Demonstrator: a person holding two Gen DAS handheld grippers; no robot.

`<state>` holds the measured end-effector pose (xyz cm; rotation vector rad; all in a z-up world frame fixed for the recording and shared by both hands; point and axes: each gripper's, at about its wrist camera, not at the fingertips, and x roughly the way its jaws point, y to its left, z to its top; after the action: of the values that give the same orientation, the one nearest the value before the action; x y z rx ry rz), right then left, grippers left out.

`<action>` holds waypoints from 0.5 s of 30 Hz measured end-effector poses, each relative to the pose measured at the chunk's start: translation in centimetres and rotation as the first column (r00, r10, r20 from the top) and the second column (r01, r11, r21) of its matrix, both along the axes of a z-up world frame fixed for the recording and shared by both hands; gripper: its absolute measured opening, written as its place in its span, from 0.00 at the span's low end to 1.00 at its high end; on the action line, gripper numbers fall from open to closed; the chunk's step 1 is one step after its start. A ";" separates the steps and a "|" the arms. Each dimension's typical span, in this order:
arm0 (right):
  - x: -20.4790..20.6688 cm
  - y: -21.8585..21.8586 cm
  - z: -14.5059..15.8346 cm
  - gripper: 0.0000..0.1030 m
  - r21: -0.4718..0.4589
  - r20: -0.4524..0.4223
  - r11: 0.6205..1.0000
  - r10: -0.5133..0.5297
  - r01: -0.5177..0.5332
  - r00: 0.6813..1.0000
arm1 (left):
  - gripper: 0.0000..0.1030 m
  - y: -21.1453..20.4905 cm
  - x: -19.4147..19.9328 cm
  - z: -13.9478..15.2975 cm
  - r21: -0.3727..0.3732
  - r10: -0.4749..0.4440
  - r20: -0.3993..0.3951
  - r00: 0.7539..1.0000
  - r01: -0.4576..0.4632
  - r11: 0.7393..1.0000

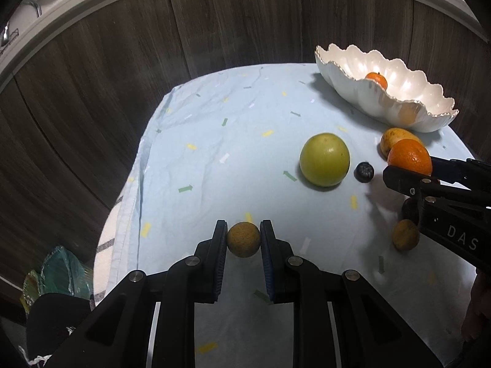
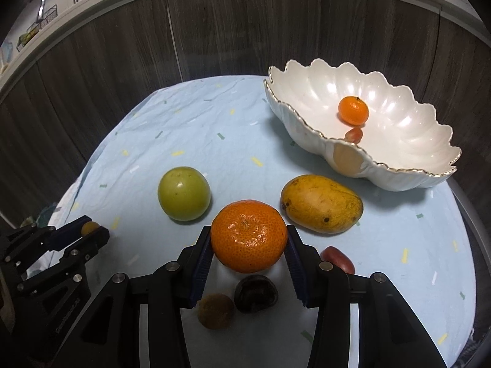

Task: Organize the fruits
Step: 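Grasp the brown round fruit with the left tool while the right tool grasps the large mandarin, then lift the brown fruit and large mandarin and carry both over the white bowl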

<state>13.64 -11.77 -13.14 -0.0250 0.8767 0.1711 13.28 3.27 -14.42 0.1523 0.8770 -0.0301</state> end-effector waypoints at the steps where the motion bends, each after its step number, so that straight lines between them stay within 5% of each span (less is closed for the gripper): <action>1: -0.1 0.0 0.2 0.45 -0.001 0.003 1.000 -0.001 0.001 1.000 | 0.21 0.0 -0.1 0.2 0.000 0.002 0.005 1.000 -0.002 1.000; 15: -1.1 -0.7 2.4 0.45 0.001 0.039 1.000 -0.013 0.013 0.999 | 0.21 -0.4 -1.0 2.3 0.004 0.010 0.037 0.999 -0.010 1.000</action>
<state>12.58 -12.52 -10.69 -0.0214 0.8374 0.1582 12.27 2.90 -12.09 0.1524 0.8410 -0.0160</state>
